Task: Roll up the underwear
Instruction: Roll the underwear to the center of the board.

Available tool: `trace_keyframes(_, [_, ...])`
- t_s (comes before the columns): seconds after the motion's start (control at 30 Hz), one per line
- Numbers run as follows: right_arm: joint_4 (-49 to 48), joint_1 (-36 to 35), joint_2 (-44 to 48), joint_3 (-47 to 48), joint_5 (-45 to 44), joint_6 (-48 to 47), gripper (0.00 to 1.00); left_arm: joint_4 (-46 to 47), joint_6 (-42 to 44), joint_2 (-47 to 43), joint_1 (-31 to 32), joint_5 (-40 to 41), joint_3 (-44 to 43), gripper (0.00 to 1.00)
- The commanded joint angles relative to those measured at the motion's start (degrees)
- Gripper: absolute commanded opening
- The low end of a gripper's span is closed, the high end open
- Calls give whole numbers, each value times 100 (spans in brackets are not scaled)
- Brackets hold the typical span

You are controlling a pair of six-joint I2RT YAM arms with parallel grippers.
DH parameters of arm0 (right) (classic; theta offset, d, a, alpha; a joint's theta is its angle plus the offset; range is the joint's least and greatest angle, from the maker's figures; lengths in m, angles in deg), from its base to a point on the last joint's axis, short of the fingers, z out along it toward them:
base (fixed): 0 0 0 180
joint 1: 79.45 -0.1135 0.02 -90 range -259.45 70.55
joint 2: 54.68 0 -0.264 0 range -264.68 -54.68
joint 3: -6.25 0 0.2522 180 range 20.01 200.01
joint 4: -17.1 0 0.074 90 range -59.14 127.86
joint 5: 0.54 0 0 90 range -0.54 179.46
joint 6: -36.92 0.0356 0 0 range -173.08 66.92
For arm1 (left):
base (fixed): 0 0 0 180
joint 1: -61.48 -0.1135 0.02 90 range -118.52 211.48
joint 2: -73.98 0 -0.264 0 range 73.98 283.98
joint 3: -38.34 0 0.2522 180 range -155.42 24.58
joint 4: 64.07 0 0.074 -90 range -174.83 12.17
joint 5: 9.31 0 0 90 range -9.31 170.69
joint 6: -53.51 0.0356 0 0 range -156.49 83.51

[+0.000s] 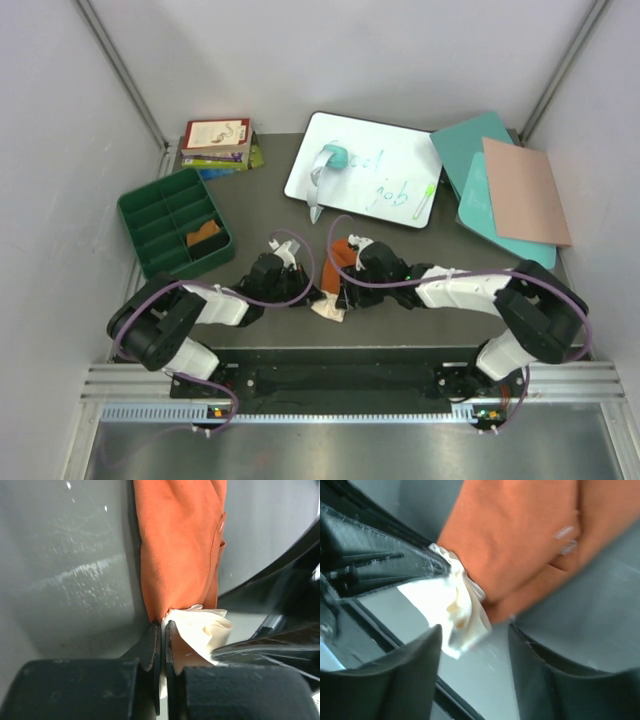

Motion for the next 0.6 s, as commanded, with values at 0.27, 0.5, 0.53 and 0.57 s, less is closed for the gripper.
trace_keyframes(0.27, [190, -1974, 1295, 24, -2201, -2573, 72, -2941, -26, -9, -123, -591, -907, 0])
trace_keyframes(0.5, [-557, -2784, 662, 15, -2860, -3260, 72, -3388, 80, 140, -264, -934, -1109, 0])
trace_keyframes(0.53, [-714, -2846, 610, -19, -2895, -3339, 72, -3398, 98, 167, -290, -1021, -1110, 0])
trace_keyframes(0.57, [-742, -2934, 461, -20, -2913, -3357, 72, -3390, 98, 210, -308, -1057, -1118, 0])
